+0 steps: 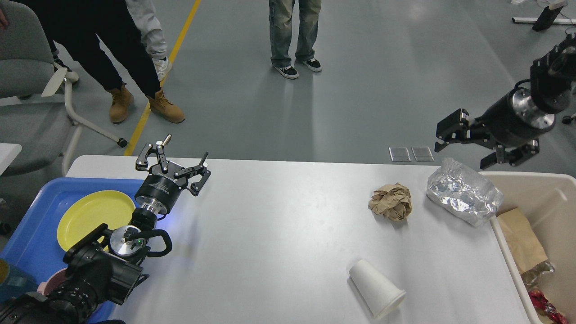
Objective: Tidy desktop
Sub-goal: 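Reach the right gripper to the clear plastic bag, then grasp the clear plastic bag and pull it into the white bin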
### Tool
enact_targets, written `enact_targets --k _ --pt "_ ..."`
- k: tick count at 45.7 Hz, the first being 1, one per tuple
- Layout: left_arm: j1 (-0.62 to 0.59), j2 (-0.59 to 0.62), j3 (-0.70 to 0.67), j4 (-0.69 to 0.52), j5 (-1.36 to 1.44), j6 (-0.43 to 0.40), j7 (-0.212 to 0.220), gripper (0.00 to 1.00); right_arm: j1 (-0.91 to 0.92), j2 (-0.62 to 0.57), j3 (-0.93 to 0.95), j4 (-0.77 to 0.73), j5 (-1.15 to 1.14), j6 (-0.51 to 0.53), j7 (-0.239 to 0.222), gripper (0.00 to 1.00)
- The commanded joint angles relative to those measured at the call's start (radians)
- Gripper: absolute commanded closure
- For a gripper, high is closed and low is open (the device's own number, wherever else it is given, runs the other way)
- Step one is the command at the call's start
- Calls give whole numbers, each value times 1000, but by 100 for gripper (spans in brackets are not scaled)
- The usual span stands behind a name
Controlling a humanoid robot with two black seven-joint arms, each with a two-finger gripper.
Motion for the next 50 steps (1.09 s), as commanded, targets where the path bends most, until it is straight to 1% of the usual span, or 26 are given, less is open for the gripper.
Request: enact_targets --k 1,6,10,13,19,22,26,27,30,37,39,40,43,47,50 --pt "0 0 0 0 0 0 -1 4 -235 -6 2 -79 0 -266 -1 0" --pt "0 0 0 0 0 0 -1 4 -422 -19 39 -195 0 -470 -1 0" --pt "0 0 0 0 0 0 -1 4 -576 -16 128 -304 0 -558 -1 0" --pt "0 0 0 0 0 0 1 4 -678 -11 229 -381 0 -581 -1 0" --pt "0 0 0 0 0 0 -1 4 -844 3 398 -513 0 -590 -1 0" --pt "0 0 0 0 0 0 -1 4 -886 27 438 -561 0 -593 -1 1" --pt "0 0 0 0 0 0 -1 4 -929 63 447 -605 -2 -605 -1 3" --pt "0 0 0 0 0 0 -1 4 -946 81 453 -617 -2 -619 -1 9" --pt "0 0 0 0 0 0 -1 4 -953 86 455 -614 -2 -638 -1 21" --pt "0 0 0 0 0 0 -1 4 -956 93 456 -605 -3 -642 -1 54" --pt "0 0 0 0 0 0 -1 4 -956 93 456 -604 -3 -642 -1 66" --pt "0 0 0 0 0 0 -1 4 -956 93 456 -604 -3 -642 -1 70" --pt "0 0 0 0 0 0 -1 4 -956 93 458 -601 -2 -641 -1 74" --pt "0 0 0 0 0 0 -1 4 -955 93 458 -590 -2 -642 -1 92" --pt "0 0 0 0 0 0 -1 4 -943 93 467 -588 2 -635 -1 100"
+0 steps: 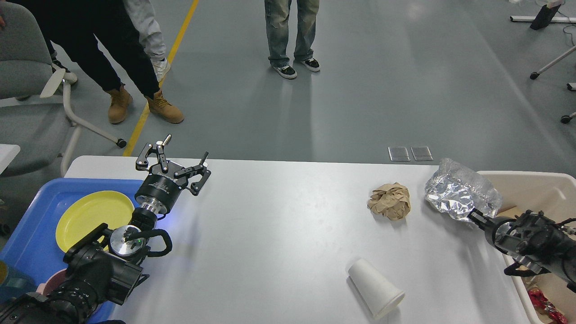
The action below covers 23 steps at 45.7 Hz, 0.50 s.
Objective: Tidy desktop
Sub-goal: 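Grasp the clear plastic bag and pull it into the white bin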
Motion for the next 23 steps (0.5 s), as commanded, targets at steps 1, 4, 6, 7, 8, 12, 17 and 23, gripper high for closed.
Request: enact_targets --k 1,4,6,7,8,12,17,23 --pt "0 0 0 0 0 0 0 4 15 -5 22 7 4 9 0 100" --pt "0 0 0 0 0 0 0 4 15 -9 68 7 4 12 0 100" --pt "0 0 0 0 0 0 0 4 12 -12 99 9 4 13 2 100" --pt "0 0 0 0 0 0 0 4 12 -15 110 10 4 15 2 100" --pt "0 0 0 0 0 0 0 4 12 -18 119 10 4 13 2 100" --pt "0 0 0 0 0 0 0 4 20 -44 139 19 4 13 3 100" --pt "0 0 0 0 0 0 0 4 49 -83 145 73 3 13 3 100" --pt "0 0 0 0 0 0 0 4 158 -196 130 225 0 15 5 100"
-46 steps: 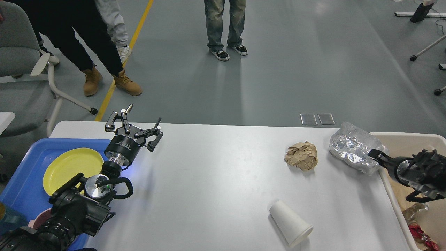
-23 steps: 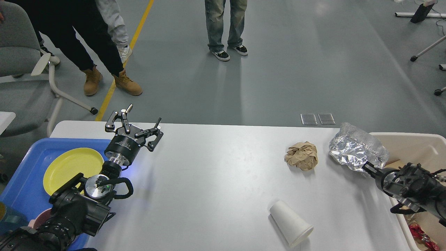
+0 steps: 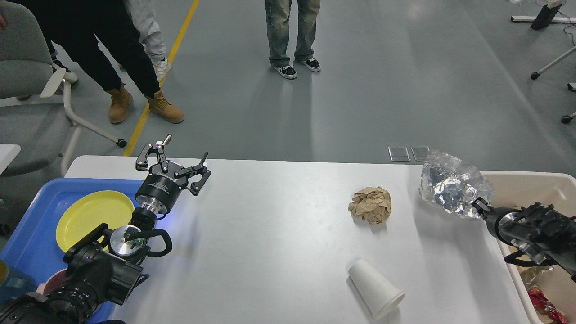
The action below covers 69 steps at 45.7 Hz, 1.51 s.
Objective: Tidy desktop
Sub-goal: 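Grasp the clear plastic bag and pull it into the white bin, then reach the right gripper to the white paper cup nearest the robot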
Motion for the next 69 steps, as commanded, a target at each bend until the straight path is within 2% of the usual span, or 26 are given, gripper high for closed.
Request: enact_targets --k 1,5,9,15,19,25,34,35,39,40,42,43,50,57,64,69 --pt "0 0 0 0 0 0 0 4 109 -110 -16 150 -5 3 1 100" --pt "0 0 0 0 0 0 0 4 226 -210 -35 275 -17 18 3 100" --pt "0 0 0 0 0 0 0 4 373 -296 -66 353 -19 81 1 100" --pt "0 0 0 0 0 0 0 4 528 -385 -80 371 -17 198 1 100" --pt "0 0 0 0 0 0 0 4 573 -417 -80 353 -17 213 0 100" --pt "0 0 0 0 0 0 0 4 548 -422 -71 234 -14 203 0 100" --pt "0 0 0 0 0 0 0 4 202 -356 -43 -16 0 196 0 100" --pt "0 0 0 0 0 0 0 4 167 -342 -39 -39 0 196 0 97" --pt "0 0 0 0 0 0 0 4 29 -304 -8 -118 0 181 0 55" --pt "0 0 0 0 0 0 0 4 -1 -296 6 -130 1 172 0 40" --pt "0 0 0 0 0 0 0 4 -51 -282 39 -150 0 143 0 2" --pt "-1 0 0 0 0 0 0 4 -73 -276 59 -158 1 128 -2 0" --pt "0 0 0 0 0 0 0 4 -235 -232 147 -165 0 49 -2 0" --pt "0 0 0 0 0 0 0 4 -248 -221 162 -153 1 55 -2 0" --pt "0 0 0 0 0 0 0 4 -101 -204 129 -113 0 60 -5 0" --pt "0 0 0 0 0 0 0 4 85 -198 14 -28 -2 61 -6 0"
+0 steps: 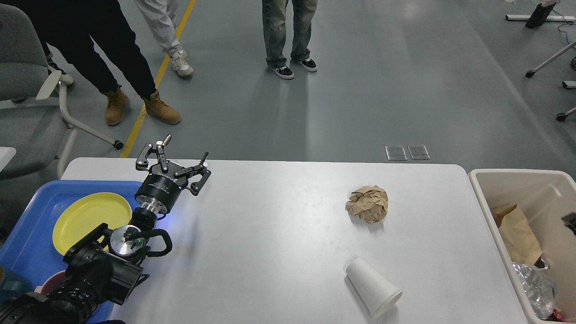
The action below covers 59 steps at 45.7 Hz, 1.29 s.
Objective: Tidy desktop
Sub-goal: 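Reach the right gripper to the white paper cup nearest the robot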
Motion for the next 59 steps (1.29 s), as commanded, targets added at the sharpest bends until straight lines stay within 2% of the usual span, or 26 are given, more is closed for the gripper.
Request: enact_targets --k 1,7,12,15,23,29,38,44,52,56,59 --pt "0 0 0 0 0 0 0 4 224 9 -141 105 -2 2 -1 0" --pt "0 0 0 0 0 0 0 4 551 85 -424 292 0 47 -1 0" --pt "0 0 0 0 0 0 0 4 770 202 -604 404 0 157 0 0" --pt "0 0 0 0 0 0 0 4 859 263 -647 459 0 263 0 0" --pt "0 0 0 0 0 0 0 4 1126 380 -656 692 1 655 3 0" --pt "0 0 0 0 0 0 0 4 1229 455 -649 751 1 792 3 0" --pt "0 0 0 0 0 0 0 4 1141 501 -636 785 1 811 -5 0" --pt "0 0 0 0 0 0 0 4 1070 510 -587 851 -8 777 -29 1" --pt "0 0 0 0 0 0 0 4 960 585 -587 849 -12 608 -106 1" --pt "0 0 0 0 0 0 0 4 915 622 -590 846 -17 581 -141 1" --pt "0 0 0 0 0 0 0 4 869 659 -590 837 -41 547 -149 1"
